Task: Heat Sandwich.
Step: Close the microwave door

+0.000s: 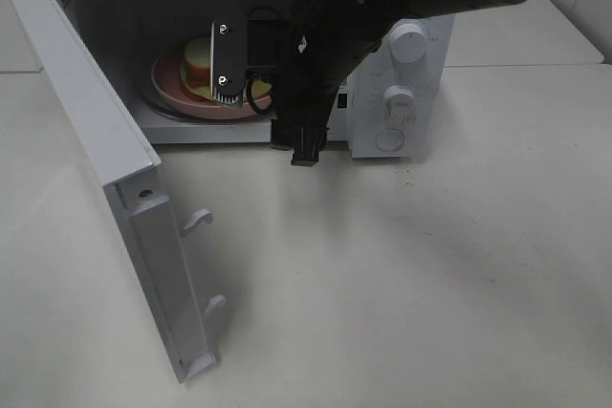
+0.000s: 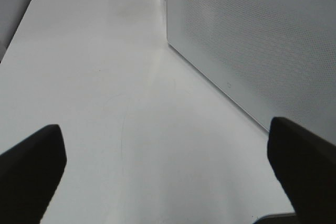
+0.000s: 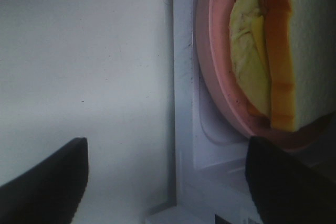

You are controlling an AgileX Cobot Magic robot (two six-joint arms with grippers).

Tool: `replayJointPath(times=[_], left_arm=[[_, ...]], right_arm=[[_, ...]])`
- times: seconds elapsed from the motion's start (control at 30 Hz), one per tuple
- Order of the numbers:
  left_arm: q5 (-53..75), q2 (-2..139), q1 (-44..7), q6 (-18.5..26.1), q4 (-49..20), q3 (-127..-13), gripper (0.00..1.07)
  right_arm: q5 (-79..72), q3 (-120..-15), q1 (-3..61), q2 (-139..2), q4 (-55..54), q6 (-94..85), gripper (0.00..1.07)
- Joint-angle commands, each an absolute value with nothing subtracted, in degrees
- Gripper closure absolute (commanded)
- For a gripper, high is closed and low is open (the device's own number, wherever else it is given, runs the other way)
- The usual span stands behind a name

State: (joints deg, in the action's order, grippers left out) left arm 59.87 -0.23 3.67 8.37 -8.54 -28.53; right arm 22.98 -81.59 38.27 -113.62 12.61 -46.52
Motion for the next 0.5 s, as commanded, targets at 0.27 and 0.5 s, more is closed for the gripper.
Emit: replayJointPath(times=[0.27, 0.5], left_arm=[[59.1, -1.7, 3.4, 8.2, -8.6, -28.5, 0.05], [59.1, -1.7, 3.4, 8.2, -8.6, -28.5, 0.05]], right_arm=[[23.1, -74.3, 38.2, -105.7, 12.9, -39.1, 0.21], [23.8, -70.2, 38.2, -101.3, 12.8, -35.2, 0.22]])
